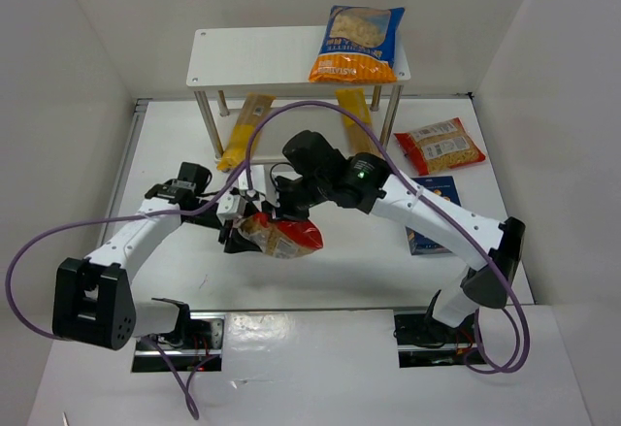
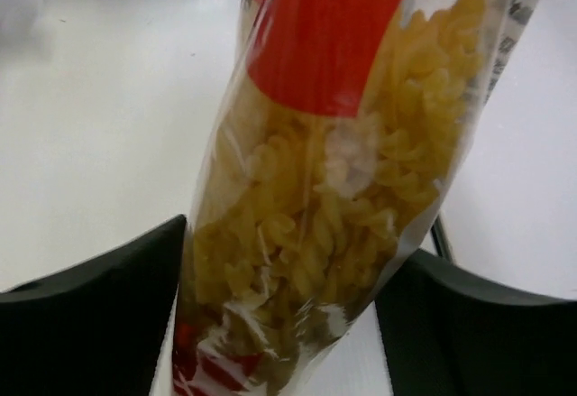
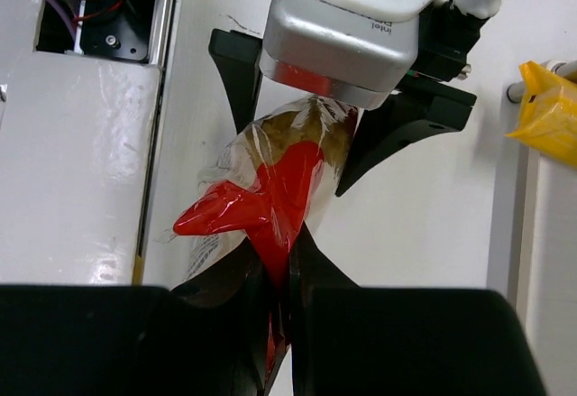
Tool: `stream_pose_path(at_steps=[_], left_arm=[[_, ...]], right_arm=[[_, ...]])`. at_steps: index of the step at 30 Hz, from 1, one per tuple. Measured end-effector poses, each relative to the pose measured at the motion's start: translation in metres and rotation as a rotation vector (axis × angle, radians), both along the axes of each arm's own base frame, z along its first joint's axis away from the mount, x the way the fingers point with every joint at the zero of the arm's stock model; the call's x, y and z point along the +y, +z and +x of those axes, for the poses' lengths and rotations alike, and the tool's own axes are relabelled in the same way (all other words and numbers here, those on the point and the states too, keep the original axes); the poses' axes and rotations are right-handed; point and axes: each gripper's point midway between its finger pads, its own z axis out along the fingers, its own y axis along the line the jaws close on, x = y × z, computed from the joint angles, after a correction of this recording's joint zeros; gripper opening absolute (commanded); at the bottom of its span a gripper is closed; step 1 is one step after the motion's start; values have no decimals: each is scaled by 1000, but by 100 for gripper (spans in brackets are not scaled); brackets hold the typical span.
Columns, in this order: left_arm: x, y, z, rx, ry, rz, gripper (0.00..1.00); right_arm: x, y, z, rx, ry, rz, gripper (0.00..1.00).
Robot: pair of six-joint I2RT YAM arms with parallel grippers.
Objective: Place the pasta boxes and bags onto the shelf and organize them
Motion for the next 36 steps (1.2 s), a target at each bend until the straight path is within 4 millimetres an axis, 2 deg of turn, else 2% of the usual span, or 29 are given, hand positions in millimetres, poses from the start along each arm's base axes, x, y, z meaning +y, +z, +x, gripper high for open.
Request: stream_pose_path(at_steps=[1, 4, 5, 8, 9, 11, 12, 15, 16, 20, 23, 26, 30, 36], left_arm=[[-1, -1, -1, 7, -7, -3, 72], [-4, 0, 0, 15, -18, -8, 3], [-5, 1, 0, 16, -21, -10, 0], [-8, 5, 5, 20, -20, -9, 0], [-8, 6, 6, 24, -16, -9, 0], [-8, 7, 9, 44, 1, 0, 0], [-8, 8, 11, 53, 11, 4, 0], [-5, 8, 20, 82, 56, 19, 0], [-4, 9, 23, 88, 70, 20, 0], [3, 7, 36, 132, 147, 47, 0], [5, 6, 49, 185, 198, 78, 0], [4, 9, 66, 236, 240, 94, 0], [0, 22, 79, 252, 278, 81, 0], [-16, 24, 75, 249, 290, 115, 0]], right_arm=[[0, -1, 0, 5, 0, -2, 0], [-2, -3, 2, 12, -4, -9, 0], [-2, -4, 2, 19, -1, -10, 0], [-3, -4, 4, 30, 1, -4, 0], [-4, -3, 5, 34, 0, 0, 5], [-6, -2, 12, 43, -29, 6, 33], [-7, -1, 16, 48, -45, 12, 66], [-12, 6, 38, 31, -121, 62, 88], [-19, 7, 48, 25, -161, 73, 98], [-55, 13, 87, -28, -329, 108, 100], [-85, 18, 104, -82, -436, 131, 100], [-113, 26, 110, -127, -511, 163, 100], [-155, 36, 115, -178, -614, 199, 100], [-204, 41, 114, -228, -727, 231, 100]])
